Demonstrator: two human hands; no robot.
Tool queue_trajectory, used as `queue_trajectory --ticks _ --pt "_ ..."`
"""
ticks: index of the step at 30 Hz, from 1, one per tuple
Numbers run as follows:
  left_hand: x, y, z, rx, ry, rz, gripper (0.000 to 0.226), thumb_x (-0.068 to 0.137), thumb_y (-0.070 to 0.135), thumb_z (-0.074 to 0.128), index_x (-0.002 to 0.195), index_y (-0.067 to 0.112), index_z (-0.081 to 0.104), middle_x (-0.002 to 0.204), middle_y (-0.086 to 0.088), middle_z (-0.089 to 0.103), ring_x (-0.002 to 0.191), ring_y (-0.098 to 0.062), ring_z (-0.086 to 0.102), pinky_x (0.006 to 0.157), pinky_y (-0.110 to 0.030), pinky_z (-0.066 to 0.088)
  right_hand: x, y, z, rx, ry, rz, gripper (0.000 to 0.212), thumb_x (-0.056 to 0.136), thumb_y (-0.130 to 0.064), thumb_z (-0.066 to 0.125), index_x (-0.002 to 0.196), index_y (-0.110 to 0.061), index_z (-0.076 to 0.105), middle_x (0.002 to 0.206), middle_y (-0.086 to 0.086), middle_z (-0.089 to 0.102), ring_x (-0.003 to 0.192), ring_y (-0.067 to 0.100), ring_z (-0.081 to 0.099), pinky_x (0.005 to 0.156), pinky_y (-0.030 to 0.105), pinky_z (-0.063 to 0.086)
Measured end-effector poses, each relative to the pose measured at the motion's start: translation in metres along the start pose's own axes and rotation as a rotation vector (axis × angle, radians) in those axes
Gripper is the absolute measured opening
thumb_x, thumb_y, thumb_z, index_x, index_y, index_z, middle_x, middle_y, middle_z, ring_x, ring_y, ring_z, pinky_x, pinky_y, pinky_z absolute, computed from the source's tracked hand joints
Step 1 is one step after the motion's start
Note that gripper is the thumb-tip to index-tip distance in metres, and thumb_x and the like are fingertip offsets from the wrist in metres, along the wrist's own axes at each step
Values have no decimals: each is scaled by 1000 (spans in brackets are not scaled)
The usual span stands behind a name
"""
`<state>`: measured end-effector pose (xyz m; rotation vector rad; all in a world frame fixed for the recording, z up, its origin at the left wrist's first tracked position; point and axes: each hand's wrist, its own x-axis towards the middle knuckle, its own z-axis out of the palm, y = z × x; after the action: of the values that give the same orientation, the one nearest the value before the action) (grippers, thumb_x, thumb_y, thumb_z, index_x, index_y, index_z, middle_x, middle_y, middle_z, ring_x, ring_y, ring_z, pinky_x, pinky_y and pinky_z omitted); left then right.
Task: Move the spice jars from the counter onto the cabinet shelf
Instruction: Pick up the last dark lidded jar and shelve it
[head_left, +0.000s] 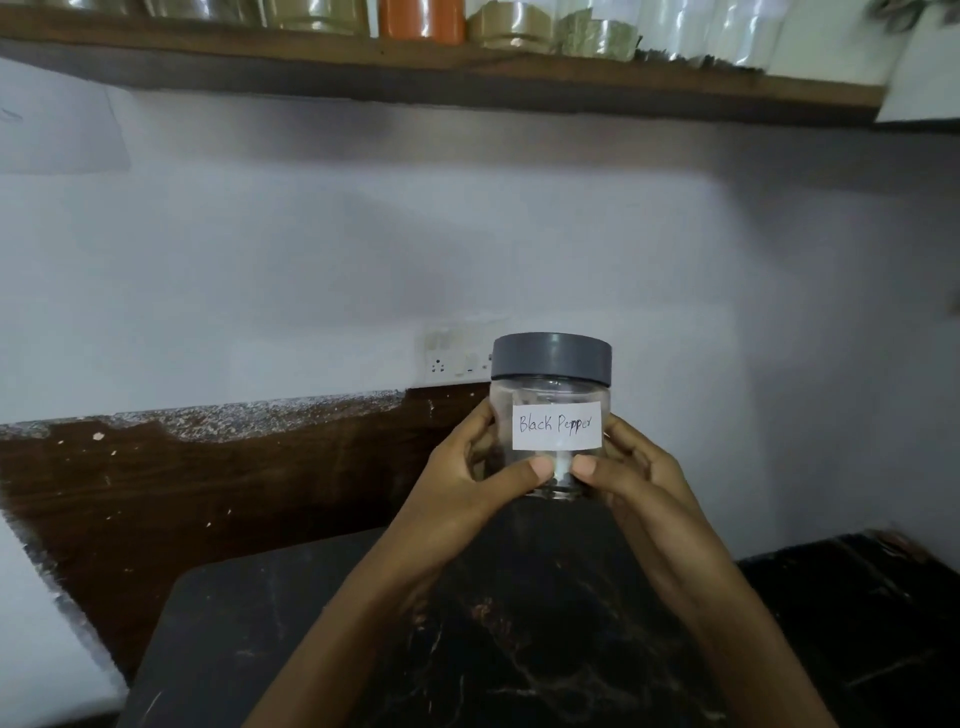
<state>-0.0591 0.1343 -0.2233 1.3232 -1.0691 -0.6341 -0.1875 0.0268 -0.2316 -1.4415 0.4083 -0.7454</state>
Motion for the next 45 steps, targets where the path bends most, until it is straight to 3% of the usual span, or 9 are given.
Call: queue_trajectory --ticks 4,8,13,19,23,27,31,36,45 --pt "40 25 21 43 -15 74 55 74 34 65 124 40 45 105 27 62 96 16 58 88 -12 50 24 -33 -30 -17 -1 -88 67 61 -26 74 125 -22 54 112 -6 69 107 9 63 85 21 52" --pt "89 54 44 160 -22 165 36 82 32 64 109 49 48 112 28 57 100 7 58 76 -9 50 55 -67 -66 -68 43 -180 66 62 -30 73 125 -22 55 115 -5 68 111 13 61 93 27 51" --pt "122 75 52 283 16 151 53 84 35 64 133 33 44 135 10 38 117 -6 47 72 -7 40 78 -93 -81 -96 21 -257 63 60 -33 73 121 -22 59 113 -5 69 113 18 59 97 33 46" --pt "210 128 107 333 -18 337 51 79 39 70 126 28 53 129 6 43 110 -10 55 76 -12 45 127 -154 -157 17 88 -447 70 60 -5 76 125 -17 52 114 8 67 107 23 63 91 34 51" --pt "260 158 135 383 -10 469 58 75 34 77 127 25 54 126 1 59 112 -14 58 80 -15 47 160 -185 -195 90 142 -537 54 76 4 64 124 -14 48 106 6 69 101 22 65 83 30 55" --pt "303 191 161 375 75 550 78 72 28 81 138 19 41 121 5 56 108 -12 56 73 -14 44 192 -218 -225 124 171 -585 59 72 -2 67 127 -8 47 107 12 67 99 26 65 72 27 55" --pt "346 205 180 438 179 607 80 70 33 81 137 16 40 134 -4 52 115 -20 55 89 -29 48 226 -244 -248 85 196 -609 55 77 1 63 129 -5 47 118 17 63 102 27 63 75 29 53" --pt "385 205 184 1132 538 765 77 71 68 63 134 27 48 145 -2 33 130 -25 27 99 -39 24 260 -254 -263 38 234 -620 37 82 6 59 114 -12 55 108 11 65 107 29 61 84 35 51" --pt "420 193 184 1393 771 934 78 74 79 43 130 27 53 159 -3 11 146 -33 -4 109 -56 -9 299 -257 -278 -151 277 -652 22 78 -11 69 94 -26 65 106 6 69 105 24 63 97 42 48"
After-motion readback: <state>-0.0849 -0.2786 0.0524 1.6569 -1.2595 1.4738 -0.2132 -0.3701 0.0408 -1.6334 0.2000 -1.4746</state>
